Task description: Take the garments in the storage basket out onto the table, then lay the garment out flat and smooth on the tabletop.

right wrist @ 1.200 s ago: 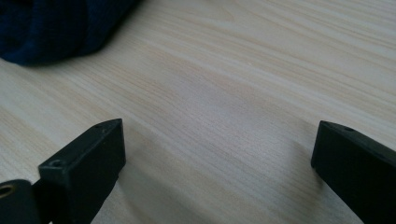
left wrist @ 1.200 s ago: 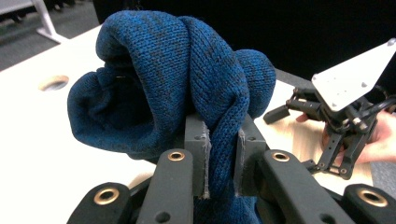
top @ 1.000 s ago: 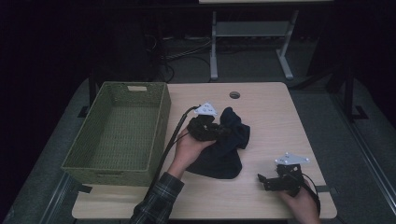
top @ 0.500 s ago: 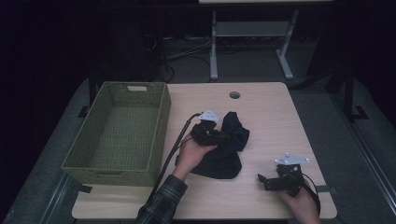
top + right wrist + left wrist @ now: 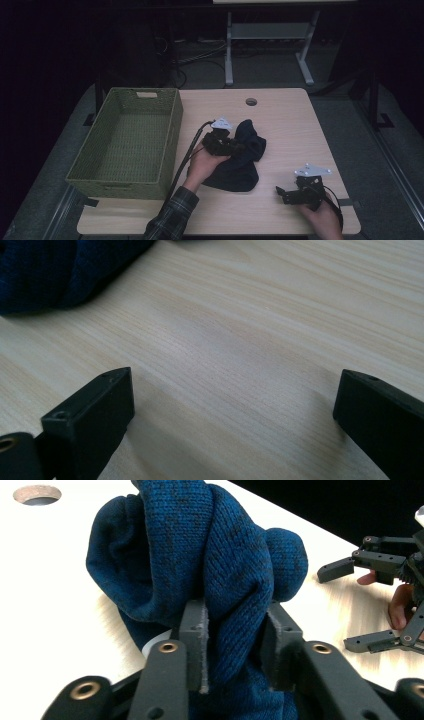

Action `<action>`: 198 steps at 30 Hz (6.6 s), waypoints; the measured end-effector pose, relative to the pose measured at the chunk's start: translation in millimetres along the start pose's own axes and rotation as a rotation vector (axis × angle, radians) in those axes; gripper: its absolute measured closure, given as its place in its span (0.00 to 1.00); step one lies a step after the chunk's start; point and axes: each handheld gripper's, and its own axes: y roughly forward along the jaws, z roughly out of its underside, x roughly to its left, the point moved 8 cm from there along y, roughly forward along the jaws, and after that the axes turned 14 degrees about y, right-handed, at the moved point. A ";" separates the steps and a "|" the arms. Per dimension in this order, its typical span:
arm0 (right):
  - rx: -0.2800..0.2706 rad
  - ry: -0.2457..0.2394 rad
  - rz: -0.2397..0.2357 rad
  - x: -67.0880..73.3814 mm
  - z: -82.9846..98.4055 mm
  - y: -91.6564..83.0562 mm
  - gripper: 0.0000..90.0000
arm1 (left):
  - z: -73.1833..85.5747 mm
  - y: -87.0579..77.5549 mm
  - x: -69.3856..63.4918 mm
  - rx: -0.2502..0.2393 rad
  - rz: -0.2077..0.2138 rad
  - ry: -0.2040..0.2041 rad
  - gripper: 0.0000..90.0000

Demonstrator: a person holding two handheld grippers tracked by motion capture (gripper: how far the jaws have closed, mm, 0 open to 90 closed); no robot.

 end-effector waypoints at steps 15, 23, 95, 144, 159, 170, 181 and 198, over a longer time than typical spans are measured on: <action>0.000 0.000 0.000 0.0 0.0 0.0 0.03 | -14.0 -32.9 -0.8 -0.044 -0.052 0.043 0.69; 0.001 -0.001 -0.001 0.0 0.0 -0.1 0.03 | -22.1 -43.0 -11.3 -0.059 -0.010 0.059 0.97; 0.052 -0.003 0.000 2.8 0.9 -2.7 0.04 | -1.6 -27.5 57.5 0.053 -0.194 -0.009 0.88; 0.052 -0.089 -0.151 82.7 -50.6 31.8 0.93 | 15.8 -59.1 17.0 0.019 -0.155 0.015 0.35; 0.077 -0.136 -0.157 51.1 -41.5 2.1 0.94 | 27.9 -60.7 -8.7 0.053 -0.124 0.046 0.37; 0.085 -0.112 -0.184 39.3 -26.4 -11.2 0.94 | 76.9 -44.4 -52.1 0.156 -0.033 0.075 0.53; 0.106 -0.115 -0.213 48.5 -11.2 -14.9 0.94 | 108.7 -44.9 -71.1 0.233 0.042 0.058 0.88; 0.134 -0.164 -0.244 66.8 15.5 -33.0 0.93 | 123.4 -63.6 -105.5 0.236 0.067 0.076 0.85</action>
